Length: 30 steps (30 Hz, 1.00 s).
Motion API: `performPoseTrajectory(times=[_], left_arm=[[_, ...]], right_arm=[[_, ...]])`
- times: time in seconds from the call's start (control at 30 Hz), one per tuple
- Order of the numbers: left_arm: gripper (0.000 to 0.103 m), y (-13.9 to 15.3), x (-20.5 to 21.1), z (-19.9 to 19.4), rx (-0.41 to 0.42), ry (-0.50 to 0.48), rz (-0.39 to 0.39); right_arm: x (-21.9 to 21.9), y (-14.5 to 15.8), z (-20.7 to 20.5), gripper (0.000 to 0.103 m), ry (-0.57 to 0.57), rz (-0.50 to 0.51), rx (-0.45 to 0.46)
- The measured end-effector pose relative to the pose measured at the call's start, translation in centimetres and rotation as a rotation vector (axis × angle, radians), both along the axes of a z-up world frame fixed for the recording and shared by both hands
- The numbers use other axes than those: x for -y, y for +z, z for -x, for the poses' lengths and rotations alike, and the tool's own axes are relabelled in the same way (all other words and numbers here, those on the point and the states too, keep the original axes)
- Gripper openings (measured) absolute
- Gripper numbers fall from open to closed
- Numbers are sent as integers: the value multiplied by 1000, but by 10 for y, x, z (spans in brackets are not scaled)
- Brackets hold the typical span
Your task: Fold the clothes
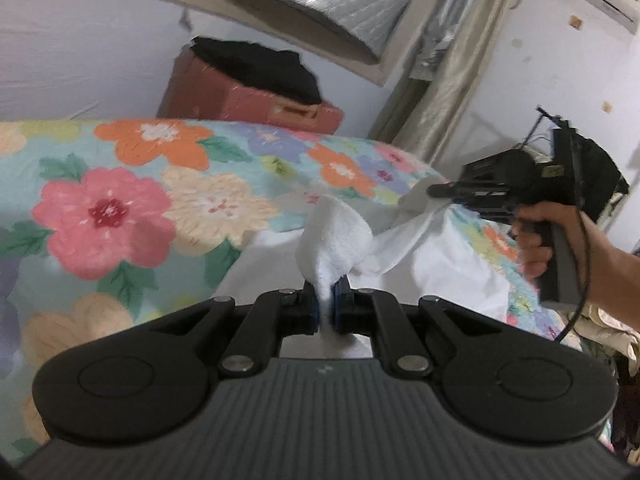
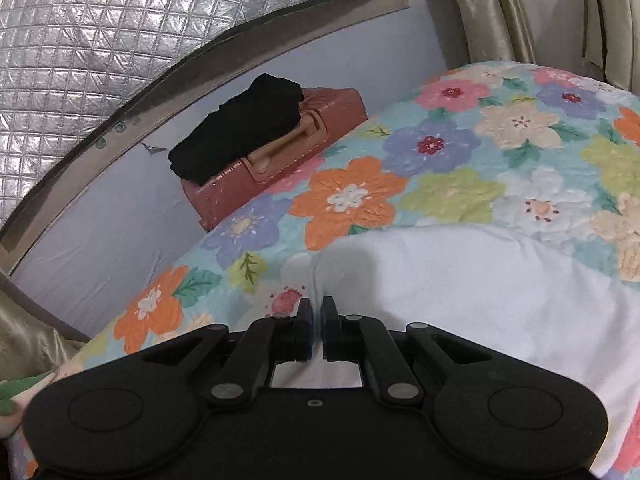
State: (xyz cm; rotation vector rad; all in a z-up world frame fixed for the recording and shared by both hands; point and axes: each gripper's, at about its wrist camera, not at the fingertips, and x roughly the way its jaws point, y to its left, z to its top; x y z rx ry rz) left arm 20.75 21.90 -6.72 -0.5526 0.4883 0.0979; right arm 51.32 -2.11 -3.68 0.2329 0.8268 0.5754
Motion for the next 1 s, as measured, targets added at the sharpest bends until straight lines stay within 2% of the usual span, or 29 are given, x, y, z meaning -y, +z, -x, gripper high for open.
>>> performPoseTrajectory(times=[0.07,0.17,0.23,0.27,0.37,0.43,0.53,0.63,0.7,0.77,0.83,0.9,1.0], left_arm=[[7,-11,-14,-1,-44,52,54],[7,-40,-42,-5,-142,110,243],[7,-51,-50,-7,-175,131,295],[7,-49,-48,-7,-171,130,289],[7,-39,-40,-7,-139,114,239],[7,-27,-33,-6,-109,93,178],[9,-28,-35,-9,-139,104,152],[9,-35,-46,-7,-224,202,114],[9,-31,-56,-1,-196,214,142],[9,-28,-61,1,-175,203,164],[9,-28,-56,-3,-200,195,120],[9,-33,-52,-9,-237,169,124],[9,-41,-50,-11,-262,149,165]], right_arm=[[3,-1,-1,11,-17,-17,-10],[3,-3,3,11,-10,-10,-18],[1,-6,7,13,-7,14,-26],[1,-8,9,15,-15,31,-22],[3,-9,16,33,-60,100,28],[7,-11,18,34,-76,112,11],[11,-12,25,34,-46,147,-20],[6,-16,46,34,83,271,-19],[2,-19,66,34,183,365,-7],[-4,-19,100,34,285,468,82],[-9,-19,135,34,377,558,168],[-10,-21,165,34,433,570,172],[-7,-24,193,34,465,497,99]])
